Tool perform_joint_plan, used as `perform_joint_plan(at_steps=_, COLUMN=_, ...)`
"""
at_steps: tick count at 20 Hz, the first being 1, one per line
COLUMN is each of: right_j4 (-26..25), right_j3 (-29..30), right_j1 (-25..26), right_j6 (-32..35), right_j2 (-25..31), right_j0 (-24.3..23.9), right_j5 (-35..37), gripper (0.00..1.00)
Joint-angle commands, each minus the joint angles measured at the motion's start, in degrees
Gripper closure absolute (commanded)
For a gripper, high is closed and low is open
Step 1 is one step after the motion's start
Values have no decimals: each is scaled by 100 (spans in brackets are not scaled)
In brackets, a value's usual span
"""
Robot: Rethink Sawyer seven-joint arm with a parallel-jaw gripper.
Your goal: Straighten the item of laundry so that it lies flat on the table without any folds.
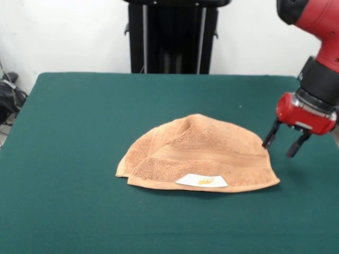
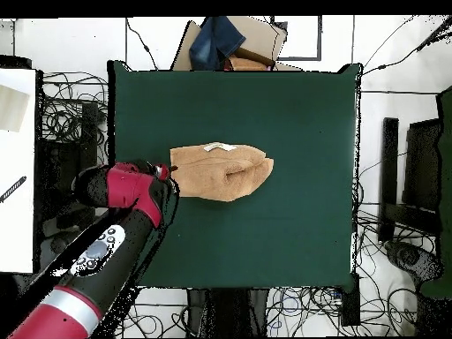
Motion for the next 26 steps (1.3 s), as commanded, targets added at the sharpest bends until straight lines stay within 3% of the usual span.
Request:
perform_joint_plan(at_steps=1, right_j4=-8, right_j3=565, right_j1=-58, right_j6=1275, right_j2=988, right_j0=-168, right_j5=-195, gripper=0)
perform_joint_plan(at_steps=10, right_j4=36, right_j3=129, right_j1=78, right_j6=1499, right_j2=670, right_j0=-9, right_j5=425, gripper=0)
perform_joint_plan(at_steps=26, right_j4=372, right_j3=-268, right_j1=798, right_j6=2004, right_j2=492, right_j0=305, right_j5=86, gripper=0)
